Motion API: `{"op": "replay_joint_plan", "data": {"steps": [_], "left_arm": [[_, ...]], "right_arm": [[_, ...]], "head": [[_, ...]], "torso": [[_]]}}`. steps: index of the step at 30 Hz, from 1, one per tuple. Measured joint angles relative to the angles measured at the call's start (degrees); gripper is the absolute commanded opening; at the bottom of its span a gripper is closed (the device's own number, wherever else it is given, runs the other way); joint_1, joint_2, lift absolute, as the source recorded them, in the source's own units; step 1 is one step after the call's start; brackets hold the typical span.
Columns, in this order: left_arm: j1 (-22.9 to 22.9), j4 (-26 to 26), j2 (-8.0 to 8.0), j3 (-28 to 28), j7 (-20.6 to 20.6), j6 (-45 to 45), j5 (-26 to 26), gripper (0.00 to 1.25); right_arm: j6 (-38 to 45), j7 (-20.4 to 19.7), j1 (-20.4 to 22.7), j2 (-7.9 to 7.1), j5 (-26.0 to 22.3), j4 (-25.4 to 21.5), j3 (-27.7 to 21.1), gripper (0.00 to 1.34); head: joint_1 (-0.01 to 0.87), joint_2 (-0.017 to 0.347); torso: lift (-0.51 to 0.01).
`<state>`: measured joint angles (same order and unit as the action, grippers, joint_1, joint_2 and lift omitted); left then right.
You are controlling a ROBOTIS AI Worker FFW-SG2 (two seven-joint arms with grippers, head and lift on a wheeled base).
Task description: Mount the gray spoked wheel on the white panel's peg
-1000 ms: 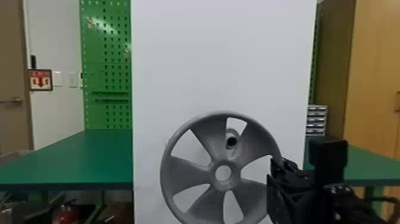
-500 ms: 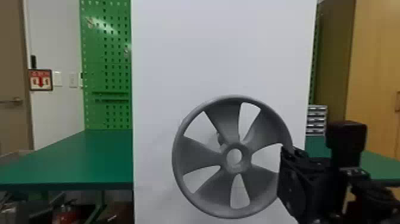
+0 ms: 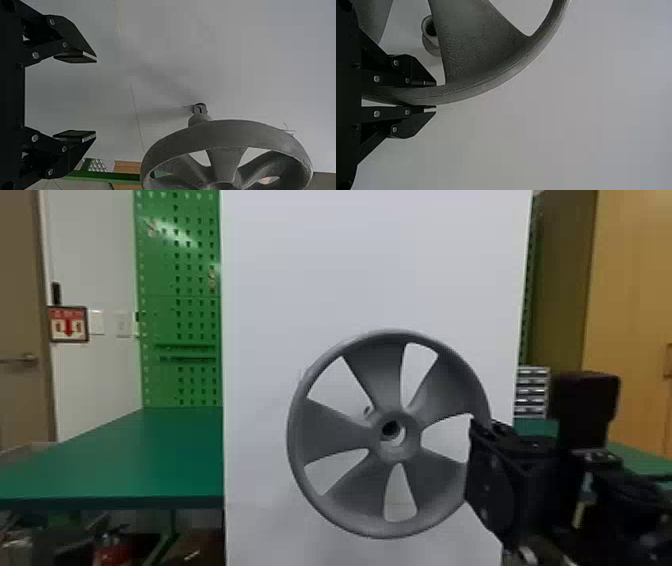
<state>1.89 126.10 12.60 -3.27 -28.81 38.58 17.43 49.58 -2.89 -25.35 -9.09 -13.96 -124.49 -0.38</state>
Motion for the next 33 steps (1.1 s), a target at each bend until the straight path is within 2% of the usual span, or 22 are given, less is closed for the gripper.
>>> {"op": "replay_joint_plan", "data": {"steps": [14, 33], "left_arm": [[0.21, -0.03, 0.05, 0.28, 0.16, 0.00, 0.08, 0.68], [0.32, -0.05, 0.12, 0.45, 0.33, 0.00, 0.06, 0.68]], "right_arm": [[0.50, -3.63, -1.06, -0.13, -0.32, 0.20, 1.32, 0.10], [0.07, -3.97, -1.37, -0.08, -0.33, 0.48, 1.65, 0.10]], "head": [[0.123, -0.008], [0.123, -0.008]], "torso": [[-0.398], [-0.398]]}}
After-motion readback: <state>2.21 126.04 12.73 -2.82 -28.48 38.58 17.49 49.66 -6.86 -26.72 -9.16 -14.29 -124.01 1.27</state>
